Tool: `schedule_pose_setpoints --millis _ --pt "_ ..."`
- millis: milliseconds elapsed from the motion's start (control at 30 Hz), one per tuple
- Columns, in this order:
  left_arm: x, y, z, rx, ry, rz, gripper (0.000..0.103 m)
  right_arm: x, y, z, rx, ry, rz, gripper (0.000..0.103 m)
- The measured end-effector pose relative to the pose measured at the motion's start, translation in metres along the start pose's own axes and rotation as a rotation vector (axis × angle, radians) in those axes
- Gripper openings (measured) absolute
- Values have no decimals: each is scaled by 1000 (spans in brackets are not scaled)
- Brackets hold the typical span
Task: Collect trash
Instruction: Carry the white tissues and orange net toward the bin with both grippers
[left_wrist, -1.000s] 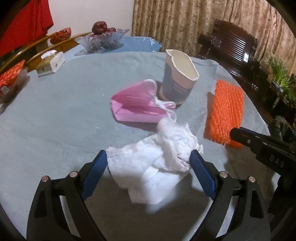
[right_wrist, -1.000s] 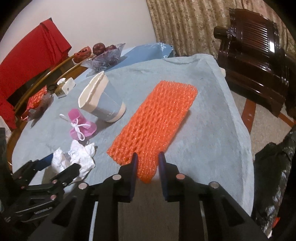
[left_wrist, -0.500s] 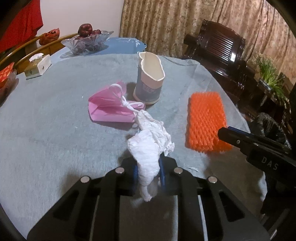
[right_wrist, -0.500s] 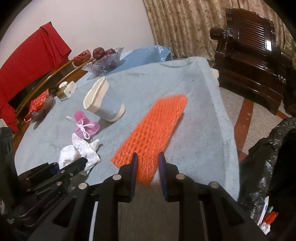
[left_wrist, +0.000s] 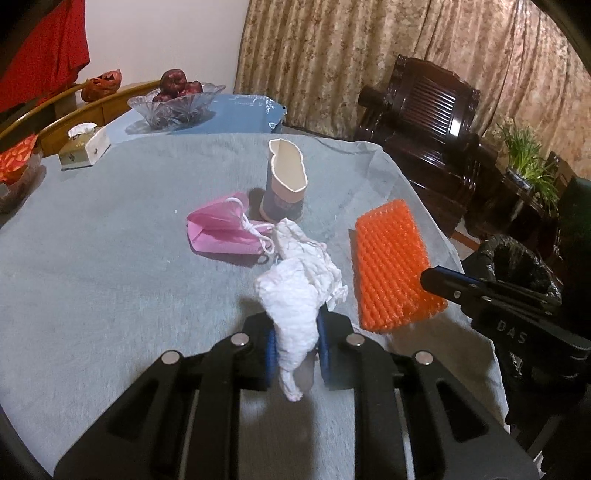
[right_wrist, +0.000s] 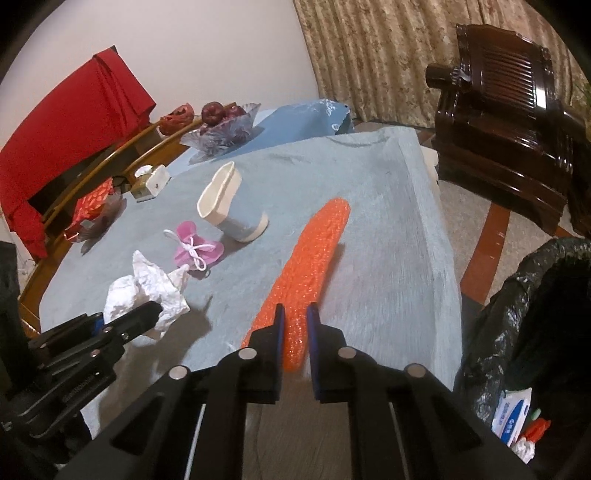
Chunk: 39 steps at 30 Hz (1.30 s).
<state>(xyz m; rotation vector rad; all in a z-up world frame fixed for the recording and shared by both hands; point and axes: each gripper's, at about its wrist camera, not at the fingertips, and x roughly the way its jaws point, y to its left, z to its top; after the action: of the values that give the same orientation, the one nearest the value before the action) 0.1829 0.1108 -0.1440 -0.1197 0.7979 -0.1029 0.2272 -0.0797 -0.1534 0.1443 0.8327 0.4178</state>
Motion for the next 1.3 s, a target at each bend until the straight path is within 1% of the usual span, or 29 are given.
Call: schedule_pose_setpoints --millis 167,433,533,667,767,1067,1300 --pt "-2 0 -2 -2 12 2 17 -8 4 1 -9 -10 3 11" --pt "-13 -5 5 21 -27 -2 17 -28 11 8 -34 -41 14 11" --pt "-13 -7 4 22 -25 -6 17 -26 13 8 -42 -29 7 11" --pt "-11 -4 0 17 -14 2 17 -15 14 6 -48 9 -1 11" --pt "-9 1 0 9 -9 13 17 -14 18 5 -55 10 1 11" --pt "-25 -2 13 35 -53 33 17 -36 22 11 -67 -43 21 11" --pt "-41 -19 21 49 -77 0 17 -70 20 11 -68 -96 23 11"
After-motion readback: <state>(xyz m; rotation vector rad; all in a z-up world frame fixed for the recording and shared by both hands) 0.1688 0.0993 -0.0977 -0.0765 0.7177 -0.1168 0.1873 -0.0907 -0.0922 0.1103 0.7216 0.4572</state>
